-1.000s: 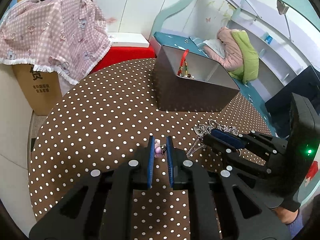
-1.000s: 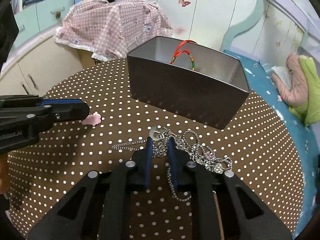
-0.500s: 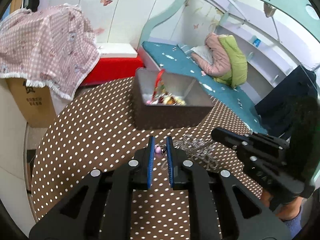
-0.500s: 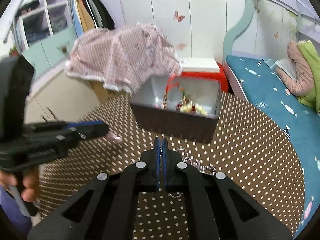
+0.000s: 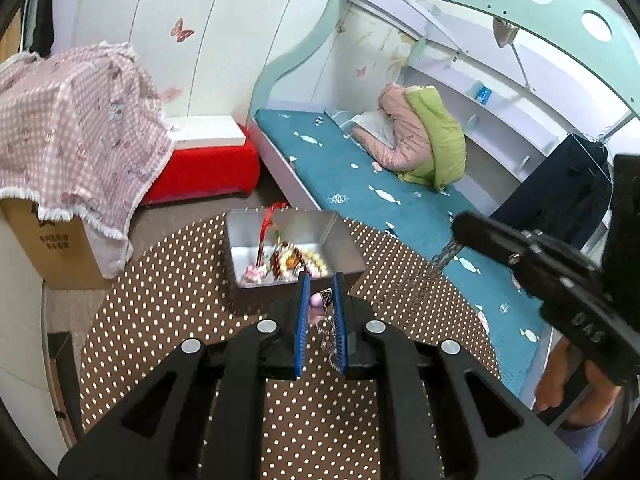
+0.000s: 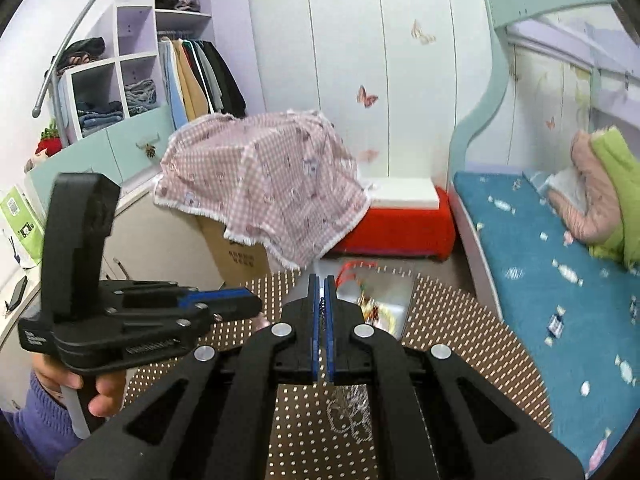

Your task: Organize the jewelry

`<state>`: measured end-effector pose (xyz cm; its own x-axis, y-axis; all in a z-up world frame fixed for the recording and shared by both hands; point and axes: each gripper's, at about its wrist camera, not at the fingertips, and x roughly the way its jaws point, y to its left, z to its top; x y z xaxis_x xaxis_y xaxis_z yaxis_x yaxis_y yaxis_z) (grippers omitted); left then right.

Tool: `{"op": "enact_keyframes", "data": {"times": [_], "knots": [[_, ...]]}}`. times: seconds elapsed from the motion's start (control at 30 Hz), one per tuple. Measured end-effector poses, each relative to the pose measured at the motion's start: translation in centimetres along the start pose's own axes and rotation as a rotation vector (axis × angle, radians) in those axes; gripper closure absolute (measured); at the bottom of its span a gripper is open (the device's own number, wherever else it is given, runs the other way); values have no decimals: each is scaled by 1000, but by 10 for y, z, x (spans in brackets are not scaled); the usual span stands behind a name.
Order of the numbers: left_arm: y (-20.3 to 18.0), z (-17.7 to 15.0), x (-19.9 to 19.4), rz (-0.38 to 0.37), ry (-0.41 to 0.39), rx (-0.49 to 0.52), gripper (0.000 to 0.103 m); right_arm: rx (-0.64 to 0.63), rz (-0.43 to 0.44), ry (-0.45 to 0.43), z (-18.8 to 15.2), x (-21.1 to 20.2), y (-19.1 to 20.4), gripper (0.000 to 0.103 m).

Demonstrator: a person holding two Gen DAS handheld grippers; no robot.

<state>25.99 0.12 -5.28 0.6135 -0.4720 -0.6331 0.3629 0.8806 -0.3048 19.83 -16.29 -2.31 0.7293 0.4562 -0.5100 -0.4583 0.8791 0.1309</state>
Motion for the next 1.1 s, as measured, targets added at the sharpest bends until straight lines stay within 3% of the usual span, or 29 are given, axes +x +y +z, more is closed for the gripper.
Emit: {"op": "enact_keyframes", "data": {"times": [0.33, 0.6, 0.83, 1.1], "knots": [[-16, 45, -3, -18, -17, 28, 91, -43, -32, -80, 45, -13, -2, 102], [-16, 77, 19, 8, -2, 29, 91, -40, -42, -98, 75, -1, -9, 102], [-5, 72, 63, 28, 63, 13, 91, -12, -50, -23, 61, 39, -20, 102], [22, 46, 116, 62, 157, -19, 91, 42, -46, 95, 23, 83, -38, 102]]}}
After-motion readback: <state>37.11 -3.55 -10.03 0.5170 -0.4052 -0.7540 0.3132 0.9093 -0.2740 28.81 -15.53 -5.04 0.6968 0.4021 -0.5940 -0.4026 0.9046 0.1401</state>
